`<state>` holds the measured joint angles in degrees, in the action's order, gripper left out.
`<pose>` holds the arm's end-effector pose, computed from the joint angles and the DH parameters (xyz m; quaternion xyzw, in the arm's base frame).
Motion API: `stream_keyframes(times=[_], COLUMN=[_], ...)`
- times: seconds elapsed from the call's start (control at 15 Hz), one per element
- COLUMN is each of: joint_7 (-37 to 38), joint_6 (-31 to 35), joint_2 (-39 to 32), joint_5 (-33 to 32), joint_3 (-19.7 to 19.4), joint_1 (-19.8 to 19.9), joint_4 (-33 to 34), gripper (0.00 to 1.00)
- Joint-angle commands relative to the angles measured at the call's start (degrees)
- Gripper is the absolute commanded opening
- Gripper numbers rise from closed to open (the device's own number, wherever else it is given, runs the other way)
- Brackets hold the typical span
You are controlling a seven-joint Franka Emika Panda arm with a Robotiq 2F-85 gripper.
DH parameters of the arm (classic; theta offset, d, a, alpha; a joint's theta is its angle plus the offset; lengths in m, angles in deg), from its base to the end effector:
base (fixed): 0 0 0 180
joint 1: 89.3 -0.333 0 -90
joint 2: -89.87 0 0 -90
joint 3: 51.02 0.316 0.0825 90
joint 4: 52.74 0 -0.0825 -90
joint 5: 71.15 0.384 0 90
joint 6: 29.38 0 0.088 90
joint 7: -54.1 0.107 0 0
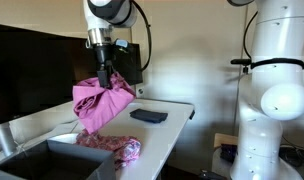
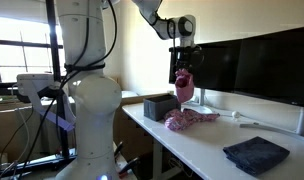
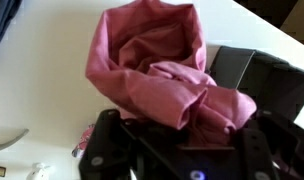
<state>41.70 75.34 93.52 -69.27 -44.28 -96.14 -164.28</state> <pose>0.5192 0.1293 0.5022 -0.9750 -0.2200 0.0280 0.0117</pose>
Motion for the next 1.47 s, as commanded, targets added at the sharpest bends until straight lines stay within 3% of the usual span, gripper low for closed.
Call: stream_keyframes(times=[0.0, 0.47, 1.0, 1.4], joint_7=[7.69, 26.89, 40.76, 49.89], joint_6=[0.62, 7.86, 12.70, 18.51], joint_2=[-2.82, -16.25, -29.38, -32.13], joint_5=[0.14, -2.38, -5.79, -5.30], joint_3=[2.34, 7.13, 3.64, 1.46], joint_1=[-2.10, -9.05, -15.85, -19.48], joint_4=[4.89, 17.49, 28.98, 27.86], gripper=[0.03, 0.03, 0.03, 0.03])
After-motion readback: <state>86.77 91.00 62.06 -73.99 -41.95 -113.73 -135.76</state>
